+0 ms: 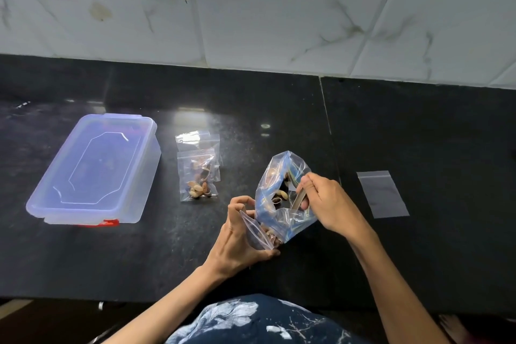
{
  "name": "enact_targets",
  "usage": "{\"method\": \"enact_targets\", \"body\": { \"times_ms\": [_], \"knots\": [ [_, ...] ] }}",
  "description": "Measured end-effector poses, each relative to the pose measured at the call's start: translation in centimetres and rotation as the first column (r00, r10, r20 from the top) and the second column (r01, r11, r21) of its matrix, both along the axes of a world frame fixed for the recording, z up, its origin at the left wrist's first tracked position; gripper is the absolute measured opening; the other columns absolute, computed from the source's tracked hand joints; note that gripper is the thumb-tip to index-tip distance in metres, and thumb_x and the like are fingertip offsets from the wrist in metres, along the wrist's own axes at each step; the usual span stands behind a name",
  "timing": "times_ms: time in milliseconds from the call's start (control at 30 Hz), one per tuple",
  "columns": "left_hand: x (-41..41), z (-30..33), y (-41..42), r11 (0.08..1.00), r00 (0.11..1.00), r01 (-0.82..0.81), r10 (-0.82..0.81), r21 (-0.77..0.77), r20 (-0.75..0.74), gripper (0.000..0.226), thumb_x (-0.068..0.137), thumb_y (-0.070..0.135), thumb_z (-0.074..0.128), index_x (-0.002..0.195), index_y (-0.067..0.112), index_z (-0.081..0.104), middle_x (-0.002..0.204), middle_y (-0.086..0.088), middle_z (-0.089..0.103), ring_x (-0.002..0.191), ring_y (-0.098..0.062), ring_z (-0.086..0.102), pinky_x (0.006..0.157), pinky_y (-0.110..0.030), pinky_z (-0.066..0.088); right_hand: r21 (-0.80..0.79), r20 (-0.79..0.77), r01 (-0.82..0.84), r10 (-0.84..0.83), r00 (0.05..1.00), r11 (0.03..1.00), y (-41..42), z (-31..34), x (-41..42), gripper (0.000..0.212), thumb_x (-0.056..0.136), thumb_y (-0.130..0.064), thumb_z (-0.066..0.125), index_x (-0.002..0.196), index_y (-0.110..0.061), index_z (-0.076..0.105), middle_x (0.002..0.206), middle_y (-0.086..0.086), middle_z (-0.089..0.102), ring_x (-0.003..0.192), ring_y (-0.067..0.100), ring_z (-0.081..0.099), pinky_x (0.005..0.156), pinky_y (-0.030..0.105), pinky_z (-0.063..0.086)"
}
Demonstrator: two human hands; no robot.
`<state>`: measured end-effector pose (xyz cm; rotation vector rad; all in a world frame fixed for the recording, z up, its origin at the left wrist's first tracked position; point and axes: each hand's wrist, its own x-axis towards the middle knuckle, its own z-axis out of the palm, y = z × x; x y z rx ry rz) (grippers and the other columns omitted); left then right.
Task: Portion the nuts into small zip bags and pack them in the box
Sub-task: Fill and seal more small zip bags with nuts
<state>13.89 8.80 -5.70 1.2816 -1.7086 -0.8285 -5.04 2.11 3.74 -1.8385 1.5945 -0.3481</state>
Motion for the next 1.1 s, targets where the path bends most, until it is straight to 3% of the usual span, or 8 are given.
{"method": "enact_targets", "body": {
  "times_ms": [167, 300, 400, 600, 733, 833, 967, 1100],
  "knots": [
    [-0.2, 0.1, -0.3, 1.000, 1.000, 0.005, -0.006, -0.024, -0.029, 0.085, 0.060, 0.034, 0.086, 0.110, 0.046, 0.018, 0.132, 0.016, 0.029, 0.104, -0.005, 0.062, 0.076, -0.023, 0.058, 0.093, 0.041, 0.105, -0.109, 0.993, 0.990, -0.1, -1.2, -0.3, 0.033, 0.103, -0.032, 0.029, 0.083, -0.029, 0.055, 0.065, -0.003, 0.065, 0.043, -0.006, 0.051, 0.053, 0.019, 0.035],
    [-0.4, 0.4, -0.6, 1.000, 0.999, -0.016, 0.014, -0.027, -0.042, 0.082, 0.060, 0.031, 0.086, 0.107, 0.042, 0.020, 0.128, 0.017, 0.033, 0.098, -0.002, 0.063, 0.073, -0.019, 0.056, 0.193, 0.111, 0.213, -0.237, 0.965, 0.958, -0.1, -2.0, -0.4, 0.034, 0.104, -0.030, 0.028, 0.088, -0.021, 0.057, 0.068, -0.001, 0.065, 0.053, 0.003, 0.053, 0.059, 0.024, 0.040],
    [-0.3, 0.5, -0.5, 0.999, 0.999, -0.040, 0.040, -0.024, -0.026, 0.082, 0.059, 0.030, 0.086, 0.106, 0.041, 0.020, 0.127, 0.017, 0.035, 0.093, -0.004, 0.064, 0.069, -0.025, 0.058, 0.190, 0.142, 0.270, -0.299, 0.944, 0.944, -0.4, -2.2, -0.7, 0.036, 0.104, -0.031, 0.028, 0.092, -0.016, 0.058, 0.069, 0.000, 0.064, 0.056, 0.007, 0.052, 0.059, 0.025, 0.041],
    [-0.3, 0.8, 0.5, 1.000, 0.999, -0.008, 0.007, 0.027, 0.033, 0.085, 0.053, 0.051, 0.085, 0.107, 0.043, 0.019, 0.124, 0.019, 0.034, 0.098, -0.006, 0.061, 0.077, -0.028, 0.057, 0.145, 0.177, 0.268, -0.292, 0.940, 0.952, -1.8, -1.6, -1.3, 0.038, 0.104, -0.031, 0.028, 0.093, -0.011, 0.058, 0.067, -0.001, 0.061, 0.060, 0.012, 0.053, 0.066, 0.036, 0.046],
    [-0.7, 2.0, 0.9, 0.999, 1.000, -0.022, 0.022, 0.033, 0.010, 0.084, 0.053, 0.061, 0.082, 0.111, 0.044, 0.024, 0.117, 0.016, 0.041, 0.098, -0.006, 0.061, 0.081, -0.025, 0.054, 0.121, 0.158, 0.236, -0.254, 0.954, 0.964, -2.5, -1.3, -1.4, 0.038, 0.104, -0.032, 0.028, 0.091, -0.012, 0.058, 0.067, -0.001, 0.060, 0.058, 0.011, 0.051, 0.061, 0.033, 0.043],
    [-0.7, 3.0, 0.9, 0.997, 0.996, -0.073, 0.073, 0.008, -0.041, 0.076, 0.055, 0.054, 0.084, 0.108, 0.032, 0.034, 0.108, 0.019, 0.047, 0.095, -0.009, 0.060, 0.080, -0.026, 0.053, 0.107, 0.160, 0.259, -0.274, 0.948, 0.960, -3.1, -1.0, -1.9, 0.036, 0.104, -0.031, 0.028, 0.087, -0.019, 0.057, 0.065, -0.004, 0.059, 0.058, 0.008, 0.051, 0.059, 0.028, 0.039],
    [-0.5, 4.1, 0.5, 0.993, 0.989, -0.118, 0.115, -0.028, -0.093, 0.066, 0.059, 0.050, 0.081, 0.104, 0.030, 0.037, 0.099, 0.014, 0.052, 0.087, -0.016, 0.061, 0.073, -0.032, 0.054, 0.105, 0.171, 0.279, -0.294, 0.940, 0.955, -3.4, -0.8, -2.8, 0.036, 0.104, -0.032, 0.027, 0.086, -0.021, 0.057, 0.064, -0.003, 0.058, 0.058, 0.008, 0.049, 0.057, 0.026, 0.036],
    [-0.8, 5.9, 0.2, 0.988, 0.981, -0.138, 0.127, -0.072, -0.144, 0.062, 0.061, 0.050, 0.077, 0.103, 0.023, 0.041, 0.098, 0.013, 0.052, 0.087, -0.014, 0.058, 0.076, -0.021, 0.049, 0.145, 0.205, 0.310, -0.335, 0.919, 0.940, -3.3, 0.0, -3.3, 0.035, 0.104, -0.030, 0.027, 0.090, -0.016, 0.057, 0.067, 0.001, 0.056, 0.056, 0.009, 0.046, 0.051, 0.023, 0.034]
  ]
}}
